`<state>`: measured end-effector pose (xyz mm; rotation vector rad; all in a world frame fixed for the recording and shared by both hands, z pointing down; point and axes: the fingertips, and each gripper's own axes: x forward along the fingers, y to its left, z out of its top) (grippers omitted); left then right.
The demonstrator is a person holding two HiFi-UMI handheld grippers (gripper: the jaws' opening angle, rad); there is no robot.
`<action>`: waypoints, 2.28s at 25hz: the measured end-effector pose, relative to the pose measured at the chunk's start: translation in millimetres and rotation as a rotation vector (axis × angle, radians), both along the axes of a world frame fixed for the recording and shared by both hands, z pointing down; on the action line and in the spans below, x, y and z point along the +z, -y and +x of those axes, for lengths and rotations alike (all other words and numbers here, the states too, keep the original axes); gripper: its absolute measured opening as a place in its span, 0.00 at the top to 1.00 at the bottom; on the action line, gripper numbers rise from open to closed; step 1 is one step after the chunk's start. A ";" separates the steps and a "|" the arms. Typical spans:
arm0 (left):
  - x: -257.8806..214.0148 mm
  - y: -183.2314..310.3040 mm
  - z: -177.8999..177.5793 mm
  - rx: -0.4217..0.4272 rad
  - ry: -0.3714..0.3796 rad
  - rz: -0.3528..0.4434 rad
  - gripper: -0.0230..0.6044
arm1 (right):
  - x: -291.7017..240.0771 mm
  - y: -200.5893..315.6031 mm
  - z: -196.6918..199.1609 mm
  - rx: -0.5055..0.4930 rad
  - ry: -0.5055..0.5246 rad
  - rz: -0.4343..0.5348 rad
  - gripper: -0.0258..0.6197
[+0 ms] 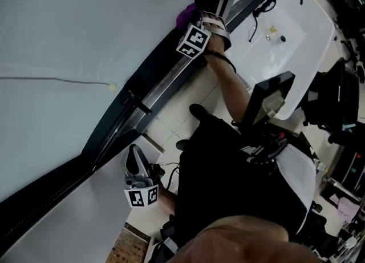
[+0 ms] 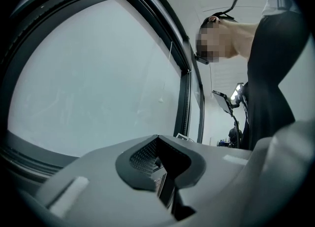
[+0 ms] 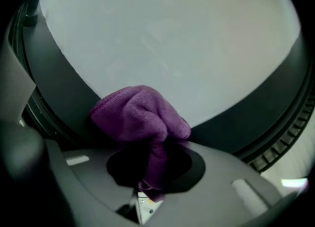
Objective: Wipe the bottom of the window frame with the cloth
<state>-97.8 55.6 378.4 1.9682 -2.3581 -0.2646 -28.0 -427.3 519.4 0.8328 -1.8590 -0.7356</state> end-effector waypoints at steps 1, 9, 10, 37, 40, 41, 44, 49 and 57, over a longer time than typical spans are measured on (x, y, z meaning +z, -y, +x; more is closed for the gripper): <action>-0.3 0.6 1.3 0.004 0.001 0.003 0.96 | 0.7 0.6 -0.3 -0.003 0.018 -0.010 0.87; 10.1 -36.4 -10.9 -0.058 -0.030 0.008 0.96 | -18.4 -54.2 83.5 0.074 0.051 -0.047 0.87; 14.2 -44.1 -20.0 -0.087 -0.045 -0.005 0.96 | -23.1 -72.4 88.5 0.061 0.154 -0.125 0.86; 9.0 -96.8 -27.8 -0.172 -0.059 -0.004 0.96 | -19.8 -265.9 -132.3 -0.613 0.230 -0.324 0.86; 16.1 -85.6 -30.7 -0.159 -0.062 -0.024 0.96 | -12.5 -260.2 -135.7 -0.686 0.186 -0.222 0.87; 17.2 -80.3 -31.5 -0.153 -0.061 -0.027 0.96 | -10.7 -251.9 -134.3 -0.696 0.158 -0.181 0.87; 16.9 -67.1 -31.6 -0.136 -0.059 -0.034 0.96 | -8.4 -217.4 -118.4 -0.696 0.121 -0.135 0.87; 14.9 -47.9 -32.6 -0.114 -0.057 -0.040 0.96 | -6.6 -136.9 -71.7 -0.569 0.137 -0.147 0.87; -5.5 7.2 -1.8 0.040 -0.013 0.016 0.96 | -13.7 -54.0 -26.6 -0.381 0.094 -0.078 0.87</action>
